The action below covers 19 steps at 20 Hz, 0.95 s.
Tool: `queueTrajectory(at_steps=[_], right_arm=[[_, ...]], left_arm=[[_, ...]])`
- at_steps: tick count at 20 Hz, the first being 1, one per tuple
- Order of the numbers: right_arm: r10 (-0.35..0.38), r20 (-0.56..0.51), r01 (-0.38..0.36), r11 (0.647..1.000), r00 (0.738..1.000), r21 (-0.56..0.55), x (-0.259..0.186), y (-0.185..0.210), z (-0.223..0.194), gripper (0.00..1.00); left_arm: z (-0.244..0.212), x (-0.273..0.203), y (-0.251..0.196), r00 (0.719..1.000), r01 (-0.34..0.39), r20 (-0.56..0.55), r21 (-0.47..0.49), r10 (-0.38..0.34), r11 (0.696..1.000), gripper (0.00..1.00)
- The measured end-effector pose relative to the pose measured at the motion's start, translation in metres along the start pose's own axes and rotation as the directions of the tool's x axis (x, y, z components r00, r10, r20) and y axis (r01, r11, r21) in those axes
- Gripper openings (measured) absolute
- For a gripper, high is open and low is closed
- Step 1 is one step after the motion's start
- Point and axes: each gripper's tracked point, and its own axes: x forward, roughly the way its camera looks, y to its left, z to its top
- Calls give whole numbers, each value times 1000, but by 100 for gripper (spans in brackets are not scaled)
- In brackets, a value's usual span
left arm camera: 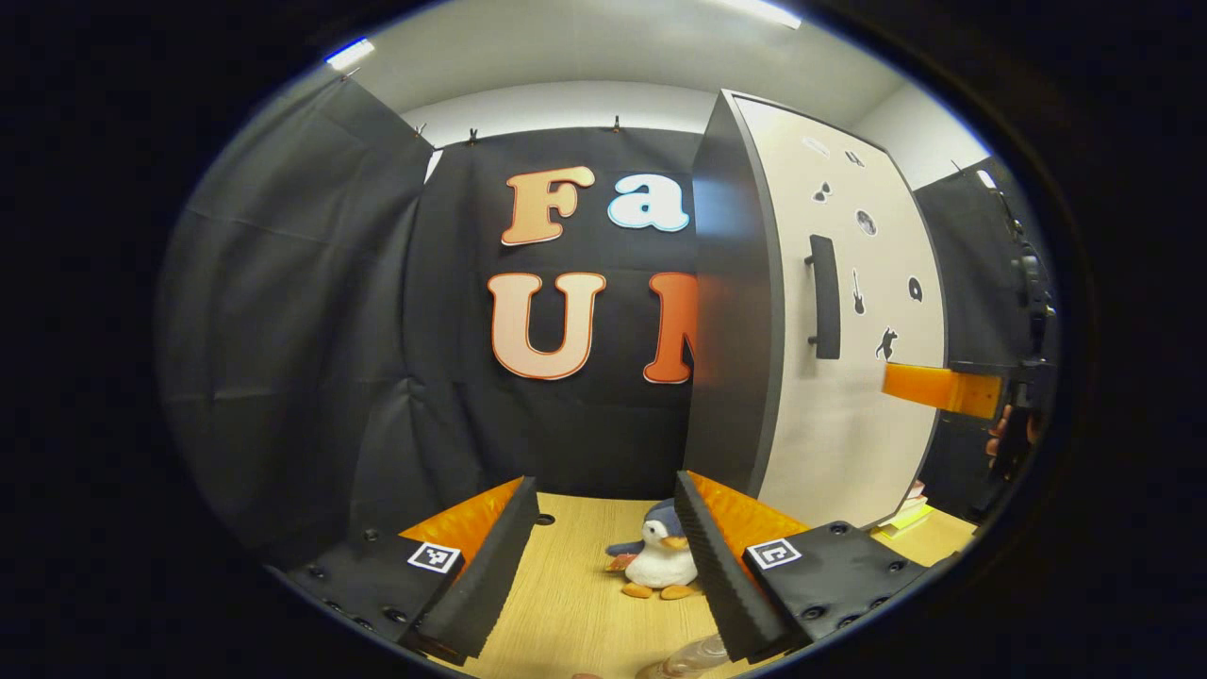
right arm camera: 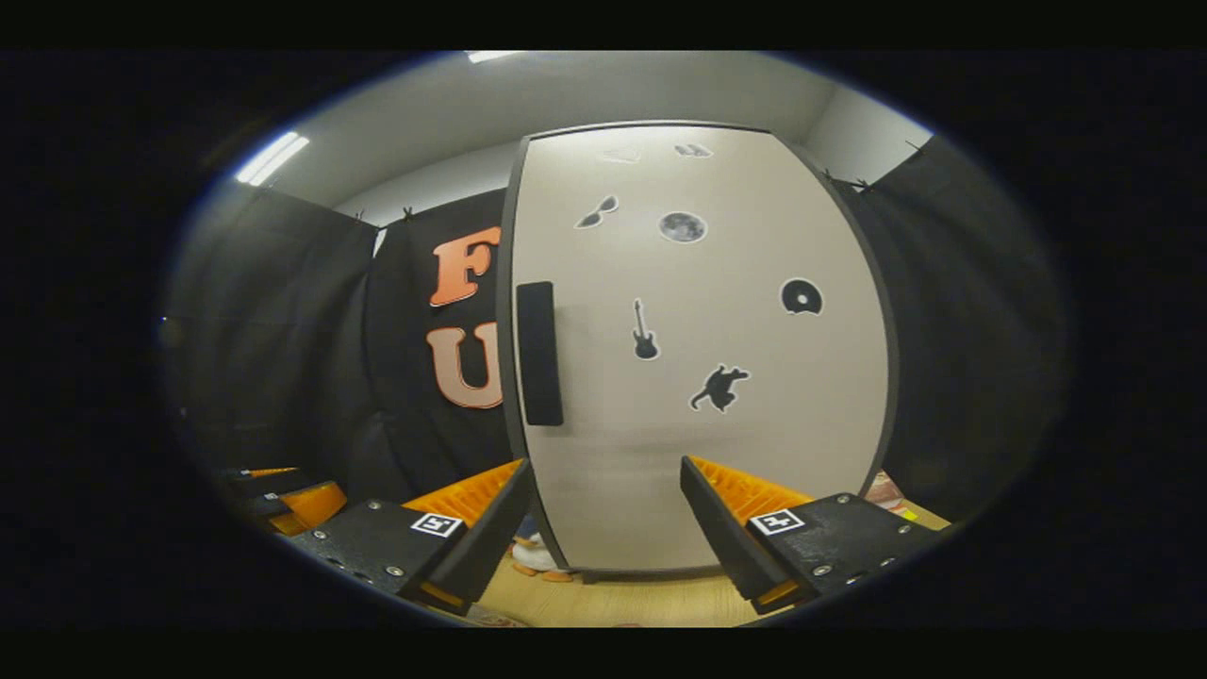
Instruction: Open the cabinet door with the right hand, grasp the bottle in the cabinet with the left hand and place it on the coaster, then close the cabinet door with the right hand.
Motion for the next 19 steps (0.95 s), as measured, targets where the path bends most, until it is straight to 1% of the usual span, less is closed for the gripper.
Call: queueTrajectory(at_steps=[3,6,7,8,11,13,16,19], right_arm=[[-42,31,42,999,999,11,-33,-31,15,95],[-88,36,89,995,996,-48,-62,-64,17,95],[-95,32,97,993,995,-64,-72,-72,16,97],[-95,27,96,993,995,-73,-82,-77,14,95],[-80,11,81,993,997,-89,-108,-86,9,94],[-75,26,77,992,997,-98,-119,-87,11,95],[-75,49,80,992,996,-102,-133,-82,19,95],[-86,89,96,988,992,-118,-138,-76,29,95]], left_arm=[[7,-6,-22,1000,14,4,-6,-14,1000,95],[16,-21,-38,1000,7,21,4,-7,1000,95],[19,-26,-43,1000,1,28,10,-1,1000,95],[21,-31,-48,999,-6,32,15,5,1000,94],[25,-43,-60,999,-20,37,32,19,999,95],[23,-52,-69,999,-17,31,28,16,999,95],[26,-57,-78,999,11,32,24,-11,1000,94],[30,-57,-80,999,34,37,35,-35,999,95]])
